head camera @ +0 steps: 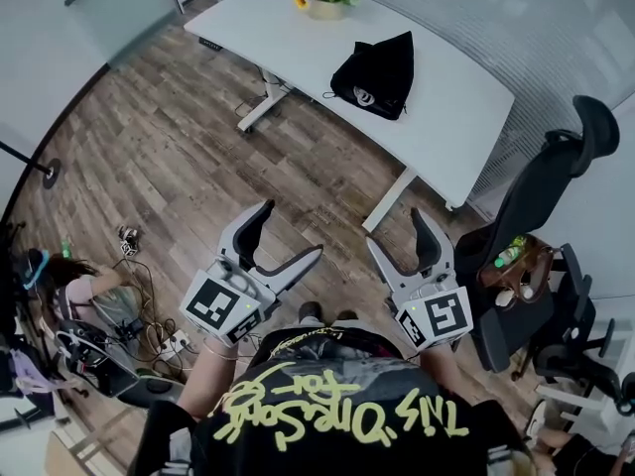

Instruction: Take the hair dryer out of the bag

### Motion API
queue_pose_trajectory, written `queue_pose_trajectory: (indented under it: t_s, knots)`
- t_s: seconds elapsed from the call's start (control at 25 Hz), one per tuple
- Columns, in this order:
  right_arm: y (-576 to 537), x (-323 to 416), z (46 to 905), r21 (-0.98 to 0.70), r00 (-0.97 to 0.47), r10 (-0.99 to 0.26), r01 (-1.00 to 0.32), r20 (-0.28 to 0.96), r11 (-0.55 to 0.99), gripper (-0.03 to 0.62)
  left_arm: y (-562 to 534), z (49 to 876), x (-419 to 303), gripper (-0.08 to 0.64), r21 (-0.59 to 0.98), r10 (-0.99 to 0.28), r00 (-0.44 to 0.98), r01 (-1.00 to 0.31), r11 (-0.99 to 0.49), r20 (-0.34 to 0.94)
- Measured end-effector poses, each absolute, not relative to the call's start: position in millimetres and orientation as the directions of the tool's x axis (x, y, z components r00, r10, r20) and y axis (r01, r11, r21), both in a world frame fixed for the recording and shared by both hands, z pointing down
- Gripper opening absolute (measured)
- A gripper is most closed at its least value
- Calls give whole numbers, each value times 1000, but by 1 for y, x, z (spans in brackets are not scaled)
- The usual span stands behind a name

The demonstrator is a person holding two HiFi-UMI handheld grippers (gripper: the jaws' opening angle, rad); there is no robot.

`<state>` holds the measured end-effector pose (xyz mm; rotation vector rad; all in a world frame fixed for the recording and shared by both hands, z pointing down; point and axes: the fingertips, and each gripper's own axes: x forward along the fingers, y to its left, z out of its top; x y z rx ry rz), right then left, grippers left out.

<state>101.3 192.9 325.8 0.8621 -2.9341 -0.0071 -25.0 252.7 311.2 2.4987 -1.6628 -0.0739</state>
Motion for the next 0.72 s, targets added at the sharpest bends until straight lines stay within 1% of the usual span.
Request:
queue_pose_trajectory:
  t_s: [0.24, 0.72]
  knots:
    - [198, 87, 325, 29, -835, -547, -546, 65, 837, 330, 257, 313, -45, 403, 134, -922, 384, -917, -375, 44]
    - [203, 89, 333, 30, -804, -588, -588, 89, 808, 330, 258, 321, -54, 403, 142, -911, 411, -905, -401, 44]
